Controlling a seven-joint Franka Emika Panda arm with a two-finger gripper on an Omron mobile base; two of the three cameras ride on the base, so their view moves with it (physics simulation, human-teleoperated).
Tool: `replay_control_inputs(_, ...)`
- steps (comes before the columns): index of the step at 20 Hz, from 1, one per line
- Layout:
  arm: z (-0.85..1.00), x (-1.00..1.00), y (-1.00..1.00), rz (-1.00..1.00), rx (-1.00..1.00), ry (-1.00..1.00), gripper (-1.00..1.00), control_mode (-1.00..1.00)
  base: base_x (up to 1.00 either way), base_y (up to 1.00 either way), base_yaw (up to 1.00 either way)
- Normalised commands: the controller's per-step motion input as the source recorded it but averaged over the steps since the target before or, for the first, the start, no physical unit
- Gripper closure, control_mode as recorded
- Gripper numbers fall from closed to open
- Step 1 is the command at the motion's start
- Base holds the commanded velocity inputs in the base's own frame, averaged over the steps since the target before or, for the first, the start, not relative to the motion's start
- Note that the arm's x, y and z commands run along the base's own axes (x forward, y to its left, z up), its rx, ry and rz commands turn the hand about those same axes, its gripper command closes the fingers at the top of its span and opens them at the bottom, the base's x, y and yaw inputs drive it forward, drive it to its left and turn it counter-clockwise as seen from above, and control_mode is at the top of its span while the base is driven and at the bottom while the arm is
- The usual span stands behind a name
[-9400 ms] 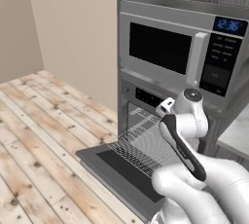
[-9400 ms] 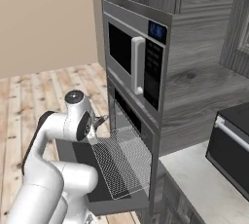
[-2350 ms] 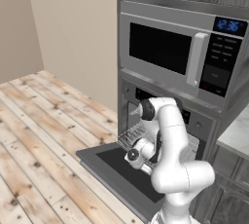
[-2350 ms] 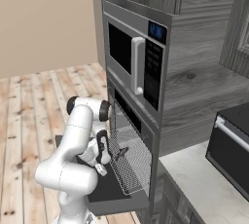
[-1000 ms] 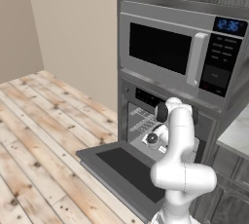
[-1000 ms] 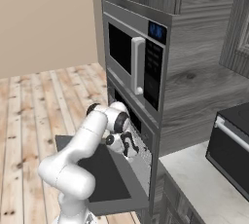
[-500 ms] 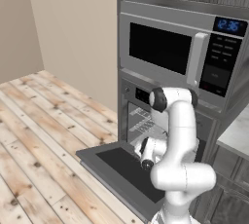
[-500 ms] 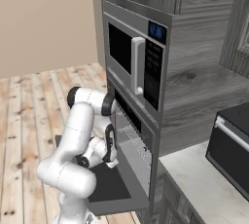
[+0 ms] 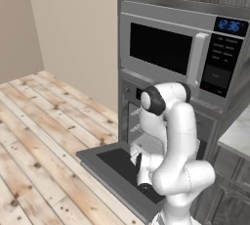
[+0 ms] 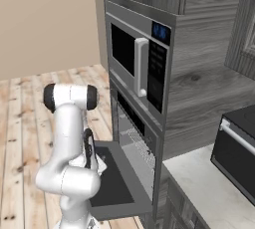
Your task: Place the fish on the bottom rack of the oven, and slide the tray back inside. Close the oven door.
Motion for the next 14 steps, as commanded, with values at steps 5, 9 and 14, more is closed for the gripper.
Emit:
replay_control_inputs(5, 1.00, -0.22, 0.35, -0.03, 0.00, 0.04, -1.00, -1.00, 0.00, 0.00, 0.00)
replay_control_inputs(9, 1.00, -0.18, 0.56, -0.05, 0.00, 0.07, -1.00, -1.00, 0.00, 0.00, 0.00)
replay_control_inputs(14, 0.99, -0.22, 0.82, -0.06, 0.00, 0.07, -1.00, -1.00, 0.00, 0.00, 0.00)
